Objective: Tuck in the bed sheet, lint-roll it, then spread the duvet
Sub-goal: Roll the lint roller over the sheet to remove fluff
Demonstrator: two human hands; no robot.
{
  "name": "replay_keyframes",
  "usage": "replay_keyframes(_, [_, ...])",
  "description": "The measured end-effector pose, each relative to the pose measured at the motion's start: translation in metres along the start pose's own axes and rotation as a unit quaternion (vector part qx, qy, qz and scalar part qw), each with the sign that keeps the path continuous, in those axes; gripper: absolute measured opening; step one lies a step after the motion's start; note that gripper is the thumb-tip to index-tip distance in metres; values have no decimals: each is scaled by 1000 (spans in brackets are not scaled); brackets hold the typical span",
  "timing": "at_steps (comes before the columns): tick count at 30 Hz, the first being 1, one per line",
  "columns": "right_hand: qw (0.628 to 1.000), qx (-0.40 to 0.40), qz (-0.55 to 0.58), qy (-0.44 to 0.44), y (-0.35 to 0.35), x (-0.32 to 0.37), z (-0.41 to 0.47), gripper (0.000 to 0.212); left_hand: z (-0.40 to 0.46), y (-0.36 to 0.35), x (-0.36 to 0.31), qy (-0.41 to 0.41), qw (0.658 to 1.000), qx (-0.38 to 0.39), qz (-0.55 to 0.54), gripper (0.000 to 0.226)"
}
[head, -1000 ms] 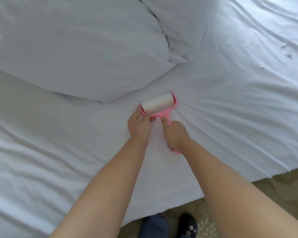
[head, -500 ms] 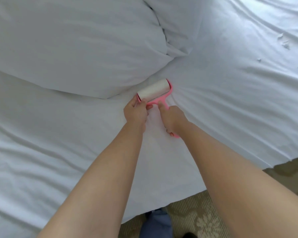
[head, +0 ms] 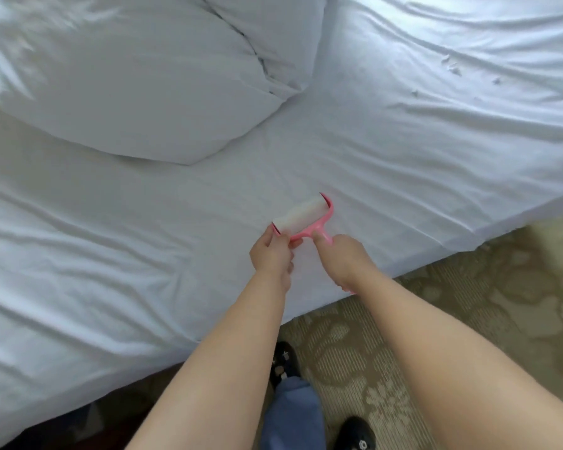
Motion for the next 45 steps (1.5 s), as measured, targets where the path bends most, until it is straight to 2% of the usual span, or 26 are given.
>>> replay_keyframes(3, [999,-39,-12,21,11,-13,-25,62,-26,-9,1,-4,1000,21,16,36])
replay_keyframes(8, [997,-74,22,-10,26,-42,-36,60,-38,-36,11,-11,997,35,72,40])
replay_keyframes(14, [999,-13,26,-30,19,-36,5,54,4,-48,9,-3,993,9,114,36])
replay_keyframes(18, [996,4,65,-63,20,-12,49,60,46,-59,-15,-11,995,1,97,39])
replay_keyframes(21, [997,1,55,-62,25,11,84,60,78,-68,-38,-24,997,0,71,41])
replay_keyframes(24, [998,-1,44,-54,28,38,117,50,105,-74,-64,-17,999,-4,33,41])
replay_keyframes(30, [998,-16,43,-53,31,87,175,57,157,-84,-113,-1,1000,2,-4,44])
replay_keyframes(36, [998,-27,26,-55,32,102,196,68,176,-89,-125,12,999,3,-39,40])
replay_keyframes(45, [999,-28,15,-41,39,120,205,53,188,-89,-137,16,999,14,-46,35])
Point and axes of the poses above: each hand's wrist, its own z-axis towards the middle knuckle, its own y-axis out of the back of the hand, x = y × z, the point moved 3 cm from there along z, towards the middle knuckle
